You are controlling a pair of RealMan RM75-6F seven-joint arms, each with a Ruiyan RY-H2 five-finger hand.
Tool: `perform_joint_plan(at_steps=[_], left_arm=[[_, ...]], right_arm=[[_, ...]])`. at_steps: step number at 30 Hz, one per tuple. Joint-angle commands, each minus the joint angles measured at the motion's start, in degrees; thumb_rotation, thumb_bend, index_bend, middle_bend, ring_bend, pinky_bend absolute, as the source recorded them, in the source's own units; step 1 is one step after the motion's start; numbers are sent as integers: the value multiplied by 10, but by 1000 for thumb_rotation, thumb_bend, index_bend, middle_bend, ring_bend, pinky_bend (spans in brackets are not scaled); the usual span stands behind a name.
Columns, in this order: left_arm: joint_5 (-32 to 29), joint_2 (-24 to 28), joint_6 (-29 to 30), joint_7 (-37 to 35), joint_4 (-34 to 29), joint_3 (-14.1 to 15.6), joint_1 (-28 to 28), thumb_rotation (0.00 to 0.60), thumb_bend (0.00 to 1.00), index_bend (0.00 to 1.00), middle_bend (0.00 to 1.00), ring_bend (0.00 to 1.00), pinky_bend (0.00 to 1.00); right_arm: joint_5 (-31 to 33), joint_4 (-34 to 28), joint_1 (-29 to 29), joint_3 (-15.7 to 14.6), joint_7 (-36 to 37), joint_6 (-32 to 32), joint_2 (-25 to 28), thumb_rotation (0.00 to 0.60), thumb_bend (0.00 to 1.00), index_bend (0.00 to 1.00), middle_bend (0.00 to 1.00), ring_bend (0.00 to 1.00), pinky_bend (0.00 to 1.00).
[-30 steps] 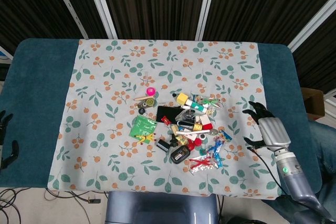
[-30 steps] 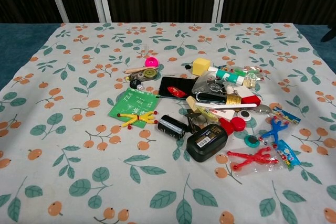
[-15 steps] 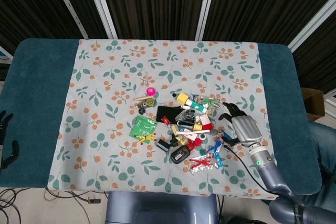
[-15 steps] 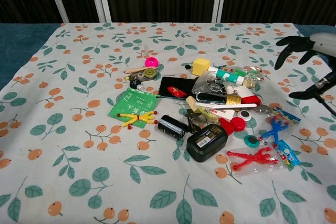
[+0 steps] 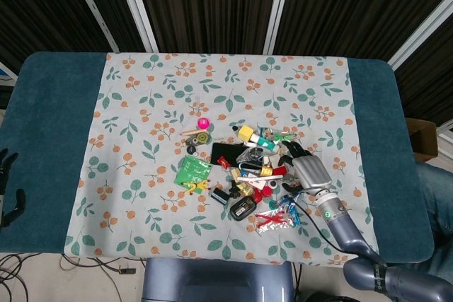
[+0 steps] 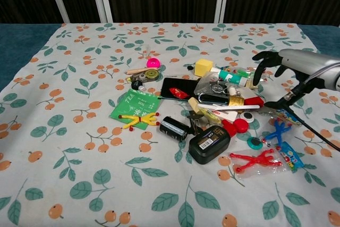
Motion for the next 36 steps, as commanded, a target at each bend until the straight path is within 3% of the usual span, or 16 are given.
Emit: perform_joint_plan(at_steps=[1, 16, 36], left_arm=[[-1, 0, -1, 0, 0, 0, 0, 600, 572, 48, 0, 0, 87], [-4, 0, -2, 2, -1, -2, -2, 600, 572, 48, 0, 0, 87], [-7, 1, -2, 2, -2, -4, -2, 600, 572, 49, 0, 0, 87]], right_arm=[[4, 10, 5, -1, 0, -3, -9, 600, 316, 422, 73, 36, 229], [-3, 46, 19, -13, 16, -11, -40, 600, 356, 457, 73, 36, 228], [18, 88, 44, -7, 9, -31, -72, 600, 366, 507, 74, 36, 229]])
